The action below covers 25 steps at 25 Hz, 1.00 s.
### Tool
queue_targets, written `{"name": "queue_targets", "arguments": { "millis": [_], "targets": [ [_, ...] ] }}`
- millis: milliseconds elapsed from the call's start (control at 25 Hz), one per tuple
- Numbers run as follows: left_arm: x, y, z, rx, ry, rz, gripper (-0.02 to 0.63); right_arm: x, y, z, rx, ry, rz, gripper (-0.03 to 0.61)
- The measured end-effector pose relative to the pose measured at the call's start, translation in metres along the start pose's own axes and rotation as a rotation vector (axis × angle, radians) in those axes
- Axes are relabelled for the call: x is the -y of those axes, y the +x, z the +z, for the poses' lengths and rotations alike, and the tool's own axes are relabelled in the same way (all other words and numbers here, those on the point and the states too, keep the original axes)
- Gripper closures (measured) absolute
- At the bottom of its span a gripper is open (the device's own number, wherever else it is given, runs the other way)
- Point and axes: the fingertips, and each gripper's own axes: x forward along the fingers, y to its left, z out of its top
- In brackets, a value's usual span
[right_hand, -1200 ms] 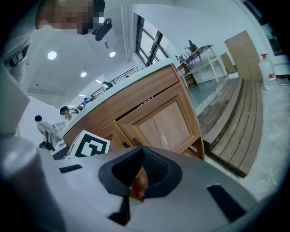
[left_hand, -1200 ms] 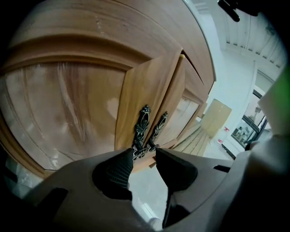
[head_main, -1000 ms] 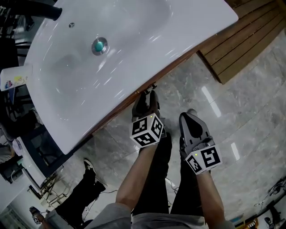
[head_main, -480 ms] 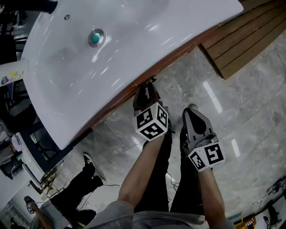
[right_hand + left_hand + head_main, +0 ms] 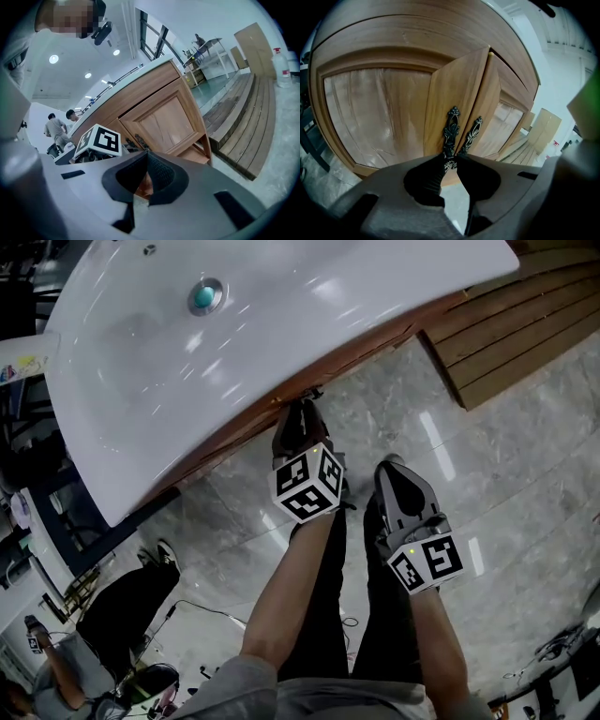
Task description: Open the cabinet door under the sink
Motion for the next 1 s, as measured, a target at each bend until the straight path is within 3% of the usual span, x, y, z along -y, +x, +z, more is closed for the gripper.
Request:
{"name": "queue_targets", "arguments": {
  "millis": [280, 560, 1000],
  "targets": [
    [0.000, -0.007, -0.004, 0.007, -0.047, -0.016, 0.529, 0.007, -0.005, 0.003, -0.040, -0.008, 0.058, 0.571],
    [0.005, -0.026, -0.021, -0.002, 0.105, -0.095, 0.532, 0.006, 0.002, 0.002, -0.041, -0.014, 0.071, 0.570],
    [0.004, -0.048, -0.040, -0.020, 0.163, -0.221, 0.532, -0.031, -0.007, -0.037, -0.035, -0.024, 0.034, 0.571]
  ]
}}
